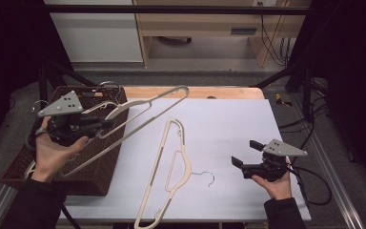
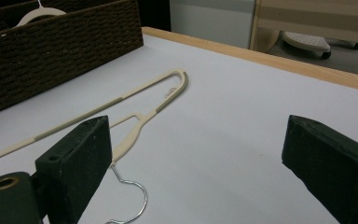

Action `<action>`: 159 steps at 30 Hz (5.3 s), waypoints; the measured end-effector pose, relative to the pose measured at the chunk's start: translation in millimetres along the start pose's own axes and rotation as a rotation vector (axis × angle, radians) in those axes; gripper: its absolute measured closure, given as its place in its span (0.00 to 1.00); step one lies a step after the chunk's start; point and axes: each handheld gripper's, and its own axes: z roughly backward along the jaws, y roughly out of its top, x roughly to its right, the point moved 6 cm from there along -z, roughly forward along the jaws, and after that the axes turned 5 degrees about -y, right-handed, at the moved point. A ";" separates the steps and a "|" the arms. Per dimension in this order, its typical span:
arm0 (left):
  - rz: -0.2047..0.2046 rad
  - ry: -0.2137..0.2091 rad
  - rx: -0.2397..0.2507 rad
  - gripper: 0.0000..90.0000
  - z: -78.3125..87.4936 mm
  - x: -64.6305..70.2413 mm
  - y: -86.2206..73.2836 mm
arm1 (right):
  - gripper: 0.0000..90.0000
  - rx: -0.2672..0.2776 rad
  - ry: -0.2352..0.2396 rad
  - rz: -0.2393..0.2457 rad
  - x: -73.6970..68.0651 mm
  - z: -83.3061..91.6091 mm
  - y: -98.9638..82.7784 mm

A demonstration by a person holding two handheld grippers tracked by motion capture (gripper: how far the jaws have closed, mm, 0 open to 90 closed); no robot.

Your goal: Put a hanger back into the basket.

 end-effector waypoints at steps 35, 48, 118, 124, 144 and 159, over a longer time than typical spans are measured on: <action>0.159 0.130 0.023 0.96 72.3 -128.1 -88.5 | 0.09 -0.014 -0.004 0.002 2.3 -3.7 -3.5; 0.211 0.181 -0.035 0.96 71.1 -149.1 -113.1 | 0.09 -0.018 -0.008 0.007 3.1 -4.8 -4.7; 0.172 0.121 0.143 0.13 -41.4 11.6 -103.1 | 0.08 -0.009 0.004 0.042 -6.6 -7.3 -1.7; 0.137 0.086 0.112 0.11 -60.4 31.7 -103.2 | 0.08 -0.017 0.017 0.072 -13.4 -12.9 -2.2; 0.070 -0.027 -0.029 0.11 -117.7 80.1 -124.9 | 0.24 -0.167 0.150 0.183 -52.0 -52.5 -20.0; 0.068 -0.042 -0.077 0.11 -129.5 84.4 -133.3 | 0.40 -0.355 0.213 0.242 -68.2 -102.0 -53.2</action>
